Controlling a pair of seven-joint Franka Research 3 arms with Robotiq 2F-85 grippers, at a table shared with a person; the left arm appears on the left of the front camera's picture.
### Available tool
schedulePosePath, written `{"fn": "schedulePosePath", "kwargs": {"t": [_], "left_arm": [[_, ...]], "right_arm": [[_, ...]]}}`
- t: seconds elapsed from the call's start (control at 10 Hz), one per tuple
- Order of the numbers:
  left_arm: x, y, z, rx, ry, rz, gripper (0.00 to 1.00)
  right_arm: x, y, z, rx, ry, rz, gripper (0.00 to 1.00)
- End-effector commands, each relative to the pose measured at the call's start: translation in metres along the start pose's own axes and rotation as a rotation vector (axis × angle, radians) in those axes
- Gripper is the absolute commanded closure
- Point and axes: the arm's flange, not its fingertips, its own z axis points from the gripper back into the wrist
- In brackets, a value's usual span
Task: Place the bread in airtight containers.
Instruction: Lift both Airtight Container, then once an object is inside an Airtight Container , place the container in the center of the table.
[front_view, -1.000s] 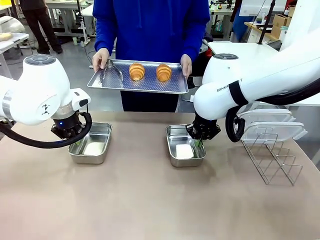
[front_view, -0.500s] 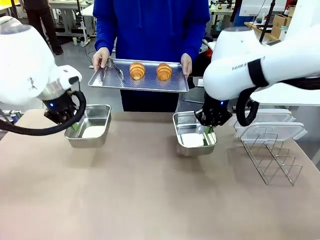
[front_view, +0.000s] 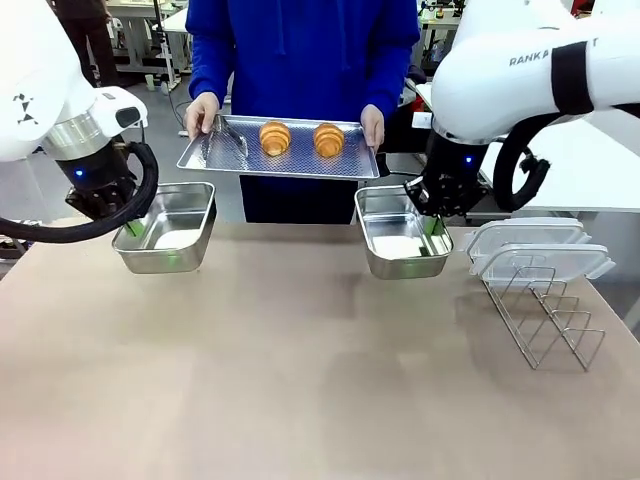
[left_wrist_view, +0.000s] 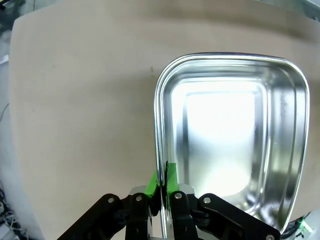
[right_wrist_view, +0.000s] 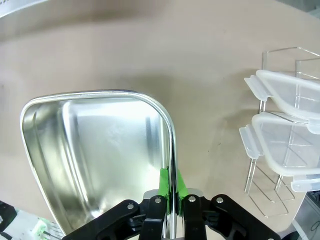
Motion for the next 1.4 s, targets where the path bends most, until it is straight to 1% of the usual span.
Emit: {"fn": "schedulePosePath", "kwargs": {"t": [0.0, 0.1, 0.2, 1.3], "left_arm": [[0.0003, 0.0002, -0.0007, -0.022, -0.002, -0.018, 0.95], [0.0008, 0.0011, -0.0012, -0.029, -0.014, -0.038, 0.95], [0.0001, -0.0004, -0.001, 0.0, 0.002, -0.002, 0.95], [0.0001, -0.0004, -0.001, 0.0, 0.002, -0.002, 0.95]], "right_arm": [[0.0061, -0.0063, -0.0037, 0.038, 0.041, 0.019, 1.0], [0.0, 0.0, 0.0, 0.0, 0.0, 0.0, 1.0], [0.0, 0.0, 0.0, 0.0, 0.0, 0.0, 1.0], [0.0, 0.0, 0.0, 0.0, 0.0, 0.0, 1.0]]}}
